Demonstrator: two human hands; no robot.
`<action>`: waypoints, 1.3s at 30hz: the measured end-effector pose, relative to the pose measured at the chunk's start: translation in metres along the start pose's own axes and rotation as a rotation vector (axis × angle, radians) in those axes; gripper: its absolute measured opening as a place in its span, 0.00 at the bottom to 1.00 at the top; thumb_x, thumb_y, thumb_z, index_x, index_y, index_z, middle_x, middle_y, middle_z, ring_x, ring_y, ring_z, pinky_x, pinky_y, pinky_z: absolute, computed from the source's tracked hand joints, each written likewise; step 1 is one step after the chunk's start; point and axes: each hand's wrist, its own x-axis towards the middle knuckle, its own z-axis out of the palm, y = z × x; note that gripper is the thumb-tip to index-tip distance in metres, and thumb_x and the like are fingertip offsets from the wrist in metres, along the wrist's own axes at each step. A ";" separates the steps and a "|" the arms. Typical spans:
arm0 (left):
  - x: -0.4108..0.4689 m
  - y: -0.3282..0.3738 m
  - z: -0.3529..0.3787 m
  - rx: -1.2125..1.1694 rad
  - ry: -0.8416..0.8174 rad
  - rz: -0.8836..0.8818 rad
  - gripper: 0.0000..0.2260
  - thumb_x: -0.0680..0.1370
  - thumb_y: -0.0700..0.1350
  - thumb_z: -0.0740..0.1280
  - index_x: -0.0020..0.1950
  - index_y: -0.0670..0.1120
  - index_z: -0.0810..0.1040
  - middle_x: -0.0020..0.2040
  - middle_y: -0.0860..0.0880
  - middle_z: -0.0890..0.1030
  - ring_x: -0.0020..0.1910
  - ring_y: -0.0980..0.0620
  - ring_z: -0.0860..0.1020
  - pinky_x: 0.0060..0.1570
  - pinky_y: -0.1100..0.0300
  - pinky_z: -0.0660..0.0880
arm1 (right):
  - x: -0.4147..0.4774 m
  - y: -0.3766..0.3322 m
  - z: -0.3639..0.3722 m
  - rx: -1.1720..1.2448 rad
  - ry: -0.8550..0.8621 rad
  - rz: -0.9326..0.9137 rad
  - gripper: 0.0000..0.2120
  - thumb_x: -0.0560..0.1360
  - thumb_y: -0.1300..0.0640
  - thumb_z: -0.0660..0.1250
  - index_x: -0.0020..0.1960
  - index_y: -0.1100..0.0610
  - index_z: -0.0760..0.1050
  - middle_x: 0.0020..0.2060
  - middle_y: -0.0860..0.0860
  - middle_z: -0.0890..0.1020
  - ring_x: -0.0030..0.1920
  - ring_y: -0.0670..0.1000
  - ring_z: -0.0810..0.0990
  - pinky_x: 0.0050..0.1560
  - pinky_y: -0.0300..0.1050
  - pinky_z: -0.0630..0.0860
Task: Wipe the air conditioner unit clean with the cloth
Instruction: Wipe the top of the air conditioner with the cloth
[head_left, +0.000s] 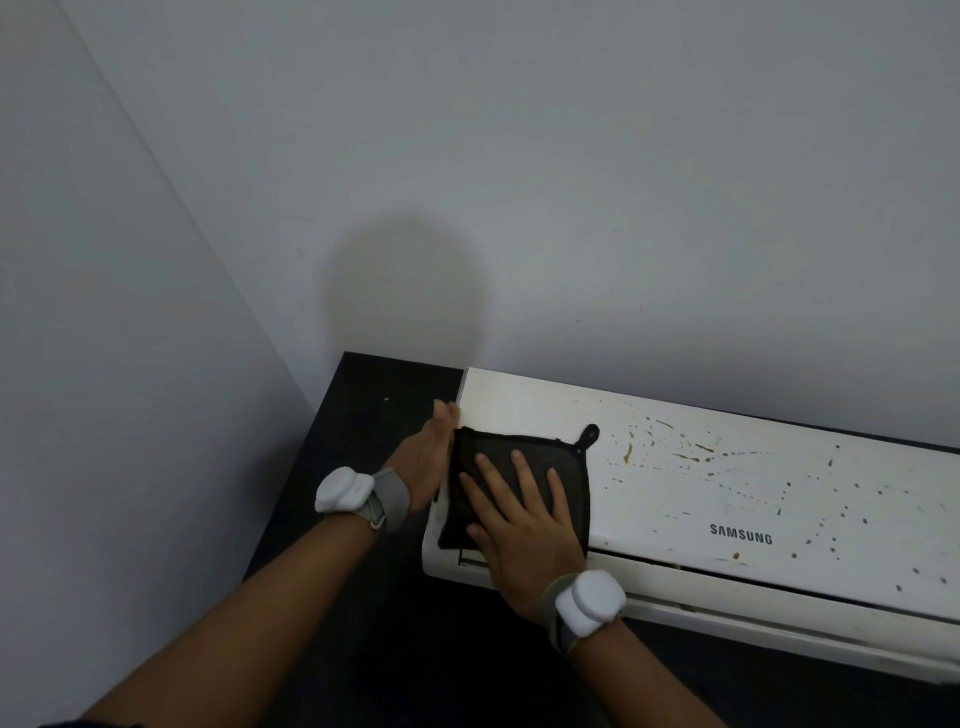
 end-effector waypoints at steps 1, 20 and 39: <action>-0.002 0.001 0.002 0.053 -0.016 0.037 0.35 0.75 0.69 0.41 0.75 0.50 0.56 0.76 0.46 0.59 0.74 0.46 0.59 0.65 0.60 0.54 | -0.002 0.003 -0.001 0.006 -0.005 0.014 0.25 0.80 0.42 0.50 0.76 0.44 0.56 0.77 0.46 0.55 0.76 0.57 0.54 0.71 0.64 0.53; -0.017 -0.025 0.039 0.673 0.028 0.390 0.40 0.72 0.66 0.31 0.76 0.41 0.45 0.78 0.46 0.42 0.75 0.54 0.38 0.73 0.58 0.38 | -0.039 0.055 -0.021 0.001 -0.036 0.303 0.28 0.78 0.38 0.48 0.76 0.45 0.58 0.76 0.46 0.59 0.76 0.58 0.55 0.71 0.66 0.54; -0.020 -0.021 0.035 0.808 0.043 0.389 0.30 0.78 0.60 0.42 0.76 0.45 0.44 0.74 0.54 0.38 0.73 0.58 0.36 0.71 0.63 0.37 | 0.086 0.090 -0.005 0.133 -0.094 0.210 0.33 0.73 0.29 0.34 0.75 0.38 0.48 0.77 0.42 0.53 0.77 0.55 0.50 0.72 0.60 0.41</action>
